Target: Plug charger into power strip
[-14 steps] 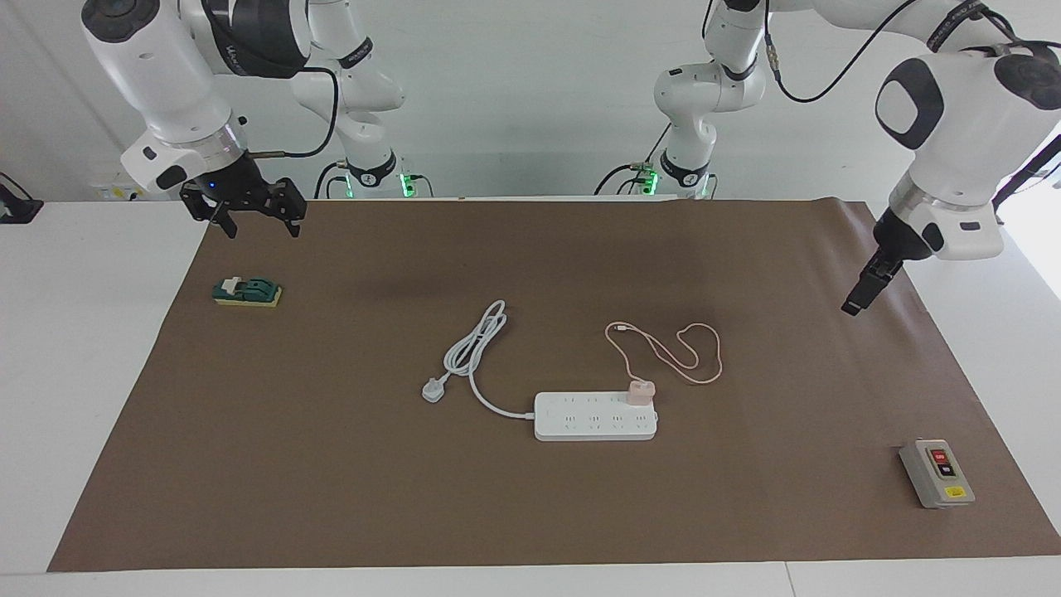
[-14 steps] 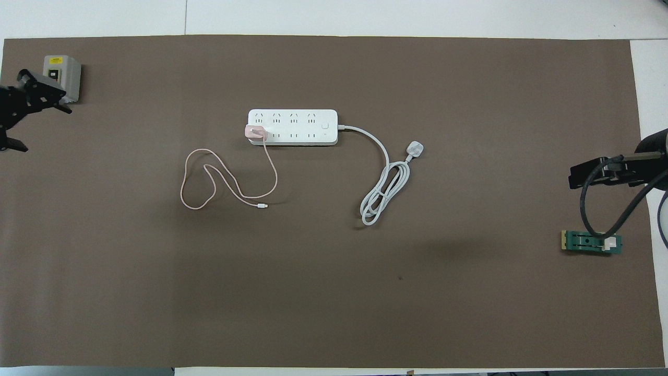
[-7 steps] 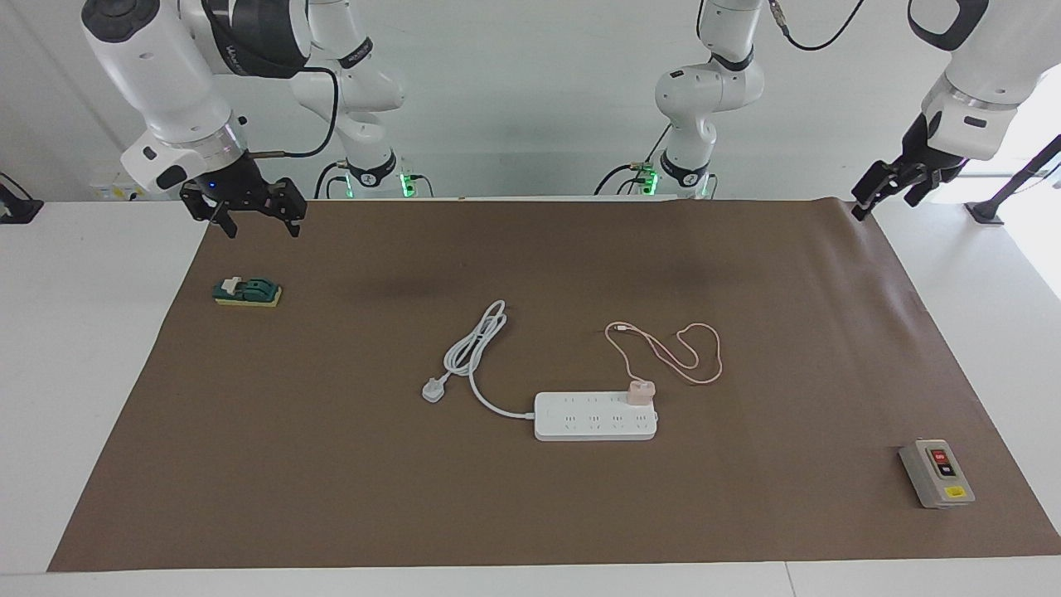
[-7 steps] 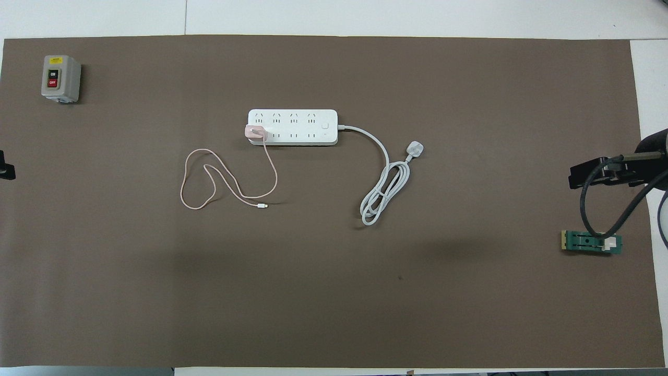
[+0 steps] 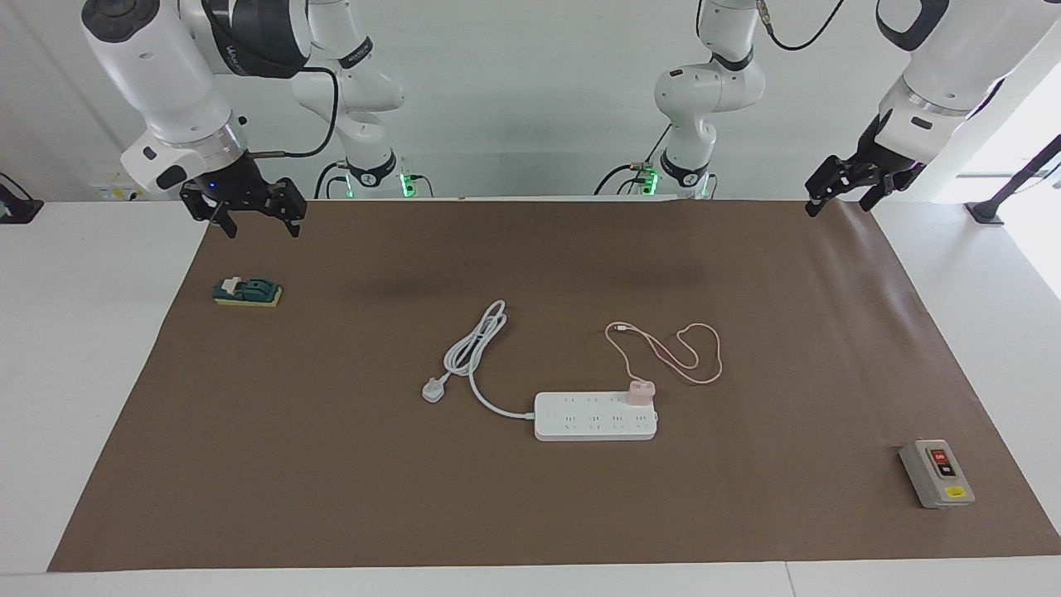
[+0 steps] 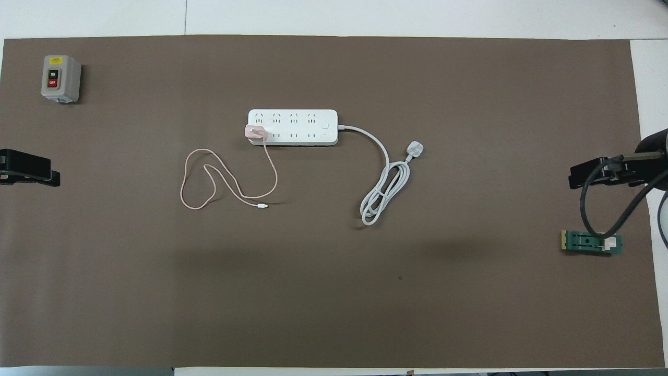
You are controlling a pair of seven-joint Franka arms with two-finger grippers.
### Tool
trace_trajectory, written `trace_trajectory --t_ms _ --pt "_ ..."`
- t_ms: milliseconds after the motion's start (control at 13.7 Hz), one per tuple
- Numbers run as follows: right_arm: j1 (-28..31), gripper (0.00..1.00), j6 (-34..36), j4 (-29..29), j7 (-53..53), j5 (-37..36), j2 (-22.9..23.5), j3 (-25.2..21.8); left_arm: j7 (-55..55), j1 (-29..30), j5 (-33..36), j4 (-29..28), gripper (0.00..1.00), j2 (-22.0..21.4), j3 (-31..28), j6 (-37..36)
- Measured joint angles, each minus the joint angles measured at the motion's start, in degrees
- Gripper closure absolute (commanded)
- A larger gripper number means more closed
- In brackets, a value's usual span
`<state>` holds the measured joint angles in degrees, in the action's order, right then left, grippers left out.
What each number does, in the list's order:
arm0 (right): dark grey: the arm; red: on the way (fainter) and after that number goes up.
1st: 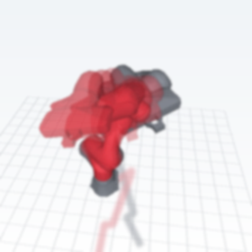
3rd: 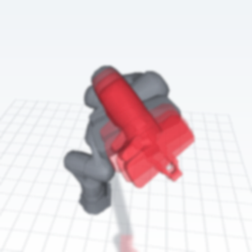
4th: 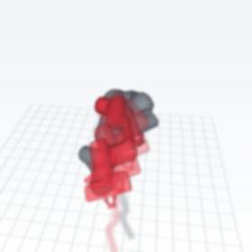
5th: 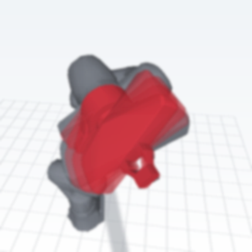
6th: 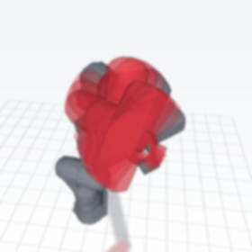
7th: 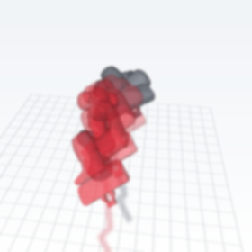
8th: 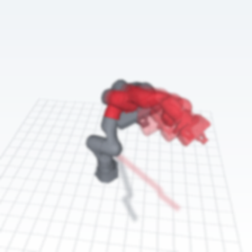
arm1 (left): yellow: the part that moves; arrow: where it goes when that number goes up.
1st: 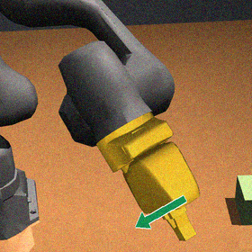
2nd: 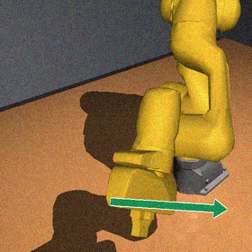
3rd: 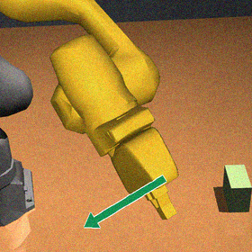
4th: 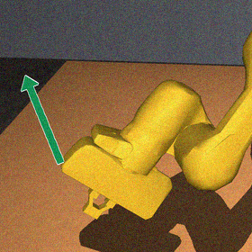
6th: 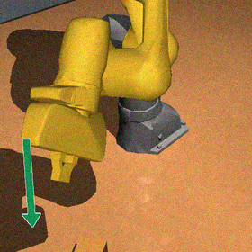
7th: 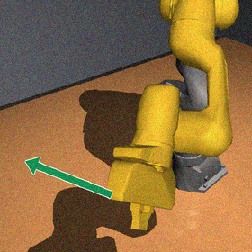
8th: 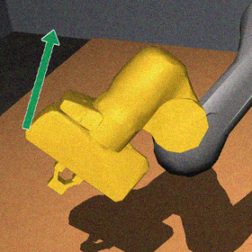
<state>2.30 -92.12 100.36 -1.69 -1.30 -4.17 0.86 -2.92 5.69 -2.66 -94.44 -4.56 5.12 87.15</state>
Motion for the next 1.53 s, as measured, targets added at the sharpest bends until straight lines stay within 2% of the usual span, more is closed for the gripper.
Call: trace_trajectory --t_ms 365,583,802,1094,1531 --pt "0.14 0.00 0.00 0.00 0.00 0.00 0.00 -0.10 0.75 -1.33 0.06 0.59 0.00 2.64 0.01 1.10" --pt "0.88 0.00 0.00 0.00 0.00 0.00 0.00 -0.51 0.54 -3.21 0.06 0.57 0.00 2.75 0.07 1.75" --pt "0.92 0.00 0.00 0.00 0.00 0.00 0.00 -0.44 -0.69 -3.30 0.06 0.80 0.00 2.75 -0.02 1.85" --pt "0.91 0.00 0.00 0.00 0.00 0.00 -0.01 -0.28 -0.86 -3.19 0.49 0.61 0.00 2.75 -0.40 -1.63" --pt "0.91 0.00 0.00 0.00 0.00 0.00 -0.02 -0.28 -0.84 -3.33 1.59 0.65 0.00 3.00 -0.14 -1.41"
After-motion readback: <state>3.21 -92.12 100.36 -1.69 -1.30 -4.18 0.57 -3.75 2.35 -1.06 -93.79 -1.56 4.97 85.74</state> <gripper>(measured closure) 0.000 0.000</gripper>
